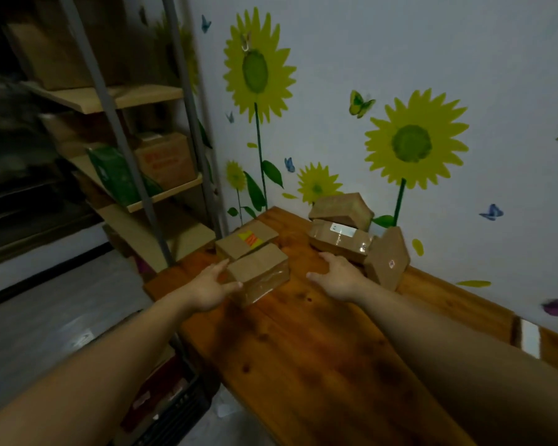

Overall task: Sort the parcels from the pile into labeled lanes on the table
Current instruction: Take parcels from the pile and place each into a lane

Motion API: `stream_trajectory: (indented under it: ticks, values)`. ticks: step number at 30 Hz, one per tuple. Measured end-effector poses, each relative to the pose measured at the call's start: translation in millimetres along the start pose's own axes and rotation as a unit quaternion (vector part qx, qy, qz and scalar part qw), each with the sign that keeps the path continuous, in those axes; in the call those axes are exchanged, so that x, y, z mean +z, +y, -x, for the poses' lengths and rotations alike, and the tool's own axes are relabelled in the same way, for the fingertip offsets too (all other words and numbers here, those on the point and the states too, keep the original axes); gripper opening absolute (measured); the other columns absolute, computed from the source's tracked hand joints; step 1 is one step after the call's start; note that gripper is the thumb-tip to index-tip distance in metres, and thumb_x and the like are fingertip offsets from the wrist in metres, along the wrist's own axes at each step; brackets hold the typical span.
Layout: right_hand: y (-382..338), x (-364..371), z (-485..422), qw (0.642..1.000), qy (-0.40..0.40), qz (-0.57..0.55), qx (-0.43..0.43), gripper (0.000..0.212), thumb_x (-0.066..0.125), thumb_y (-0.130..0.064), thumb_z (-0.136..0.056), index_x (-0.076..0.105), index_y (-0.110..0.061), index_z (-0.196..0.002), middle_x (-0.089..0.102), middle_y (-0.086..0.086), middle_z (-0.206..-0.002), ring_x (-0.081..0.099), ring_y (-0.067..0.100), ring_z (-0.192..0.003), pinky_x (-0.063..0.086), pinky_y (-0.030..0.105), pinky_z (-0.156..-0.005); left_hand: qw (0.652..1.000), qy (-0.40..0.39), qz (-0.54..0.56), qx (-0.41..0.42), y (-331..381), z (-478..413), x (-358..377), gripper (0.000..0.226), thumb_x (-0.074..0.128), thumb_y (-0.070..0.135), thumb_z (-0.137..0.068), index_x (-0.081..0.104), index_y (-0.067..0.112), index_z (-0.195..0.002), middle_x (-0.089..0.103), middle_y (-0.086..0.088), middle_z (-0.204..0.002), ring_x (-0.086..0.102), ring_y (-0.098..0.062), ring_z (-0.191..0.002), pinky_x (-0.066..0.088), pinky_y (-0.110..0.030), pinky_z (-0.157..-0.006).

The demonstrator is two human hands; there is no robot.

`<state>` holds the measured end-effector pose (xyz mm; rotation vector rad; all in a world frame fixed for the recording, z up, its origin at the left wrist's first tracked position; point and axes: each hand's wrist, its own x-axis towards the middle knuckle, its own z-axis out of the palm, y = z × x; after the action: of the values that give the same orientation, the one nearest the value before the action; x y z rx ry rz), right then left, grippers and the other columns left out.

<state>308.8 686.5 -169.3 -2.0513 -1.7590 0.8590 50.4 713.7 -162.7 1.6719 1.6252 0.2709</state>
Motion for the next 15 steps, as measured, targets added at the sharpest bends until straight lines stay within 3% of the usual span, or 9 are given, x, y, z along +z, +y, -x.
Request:
stream_trajectory:
  ticks: [4, 9, 13, 15]
  values:
    - [-30, 27, -56, 0.999, -0.001, 0.004, 0.04, 0.071, 0.054, -0.046, -0.094, 0.023, -0.02, -0.152, 0.024, 0.011, -0.156, 0.029, 0.03, -0.141, 0.029, 0.039, -0.114, 0.996, -0.04, 0.074, -0.03, -27, -52, -25, 0.07, 0.056, 0.032, -0.092, 0.016, 0.026, -0.15, 0.027, -0.007, -0.154, 0.033, -0.028, -0.137, 0.03, -0.045, -0.112]
    - [-45, 46, -121, 0.998, -0.017, -0.002, 0.063, 0.069, 0.055, -0.046, -0.094, 0.024, -0.022, -0.151, 0.028, 0.01, -0.154, 0.031, 0.028, -0.139, 0.031, 0.04, -0.109, 0.986, -0.047, 0.13, -0.088, -39, -112, -27, 0.072, 0.056, 0.037, -0.092, 0.016, 0.025, -0.15, 0.028, -0.008, -0.153, 0.032, -0.029, -0.137, 0.03, -0.044, -0.112]
    - [-42, 68, -177, 0.998, -0.029, -0.036, 0.05, 0.057, 0.057, -0.037, -0.093, 0.034, -0.022, -0.144, 0.041, 0.011, -0.143, 0.047, 0.023, -0.12, 0.041, 0.03, -0.085, 0.969, -0.056, 0.197, -0.138, -41, -152, -10, 0.07, 0.055, 0.033, -0.093, 0.016, 0.024, -0.149, 0.033, -0.009, -0.149, 0.039, -0.03, -0.131, 0.042, -0.042, -0.101]
    - [-37, 82, -201, 0.997, -0.03, -0.053, 0.042, 0.05, 0.058, -0.034, -0.093, 0.04, -0.018, -0.137, 0.045, 0.007, -0.137, 0.048, 0.022, -0.117, 0.042, 0.029, -0.083, 0.96, -0.071, 0.216, -0.164, -45, -169, 0, 0.072, 0.055, 0.037, -0.092, 0.012, 0.026, -0.15, 0.036, -0.01, -0.147, 0.045, -0.03, -0.126, 0.049, -0.043, -0.094]
